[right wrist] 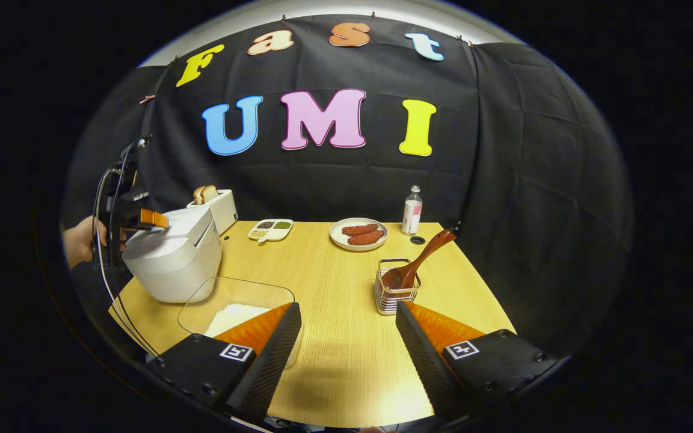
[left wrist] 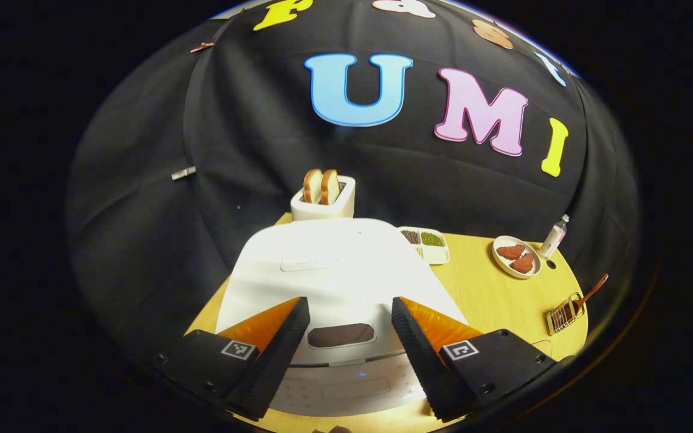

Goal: Close the left gripper, press the button to open the rice cooker; take a wooden spoon from the chopstick holder with the right hand, scoop a spoonful of rice and pour it into the rice cooker, then put the wooden spoon back into the chopstick holder.

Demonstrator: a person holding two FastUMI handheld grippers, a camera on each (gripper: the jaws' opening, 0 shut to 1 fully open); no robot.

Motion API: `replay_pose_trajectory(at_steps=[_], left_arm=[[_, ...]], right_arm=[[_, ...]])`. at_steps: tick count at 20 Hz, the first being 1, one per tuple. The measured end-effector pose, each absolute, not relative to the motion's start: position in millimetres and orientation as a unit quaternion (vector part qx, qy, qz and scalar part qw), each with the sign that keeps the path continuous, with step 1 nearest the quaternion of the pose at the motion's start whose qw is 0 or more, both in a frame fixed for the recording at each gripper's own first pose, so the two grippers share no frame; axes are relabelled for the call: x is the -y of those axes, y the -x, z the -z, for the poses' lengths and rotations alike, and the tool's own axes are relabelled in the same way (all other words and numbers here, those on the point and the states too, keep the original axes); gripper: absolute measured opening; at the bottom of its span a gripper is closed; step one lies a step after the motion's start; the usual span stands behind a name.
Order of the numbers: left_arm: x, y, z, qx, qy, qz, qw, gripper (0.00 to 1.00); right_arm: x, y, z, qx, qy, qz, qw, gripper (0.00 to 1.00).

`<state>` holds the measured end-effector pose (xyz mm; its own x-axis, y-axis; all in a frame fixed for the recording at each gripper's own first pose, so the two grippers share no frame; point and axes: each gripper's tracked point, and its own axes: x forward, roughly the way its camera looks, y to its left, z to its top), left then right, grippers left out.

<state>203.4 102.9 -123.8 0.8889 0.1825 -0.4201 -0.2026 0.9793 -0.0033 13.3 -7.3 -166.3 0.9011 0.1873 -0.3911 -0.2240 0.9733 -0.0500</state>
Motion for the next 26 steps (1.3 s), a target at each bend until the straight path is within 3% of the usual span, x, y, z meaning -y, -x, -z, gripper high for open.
replay_pose_trajectory(at_steps=[10, 13, 17, 26], left_arm=[[-94.9, -205.1, 117.5, -0.197, -0.032, -0.088, 0.976, 0.98], [-99.0, -187.9, 78.8, -0.135, -0.048, -0.091, 0.985, 0.97], [-98.8, -136.0, 29.5, -0.065, -0.032, -0.072, 0.995, 0.97], [-37.2, -6.1, -32.8, 0.035, -0.036, -0.050, 0.997, 0.96]], right_arm=[[-22.8, -17.7, 154.3, -0.172, 0.075, -0.125, 0.974, 0.99], [-30.8, -15.2, 141.8, -0.160, 0.084, -0.113, 0.977, 1.00], [-43.1, -6.5, 115.3, -0.138, 0.079, -0.095, 0.983, 0.99], [-50.6, 1.6, 19.0, -0.034, 0.056, -0.132, 0.989, 0.99]])
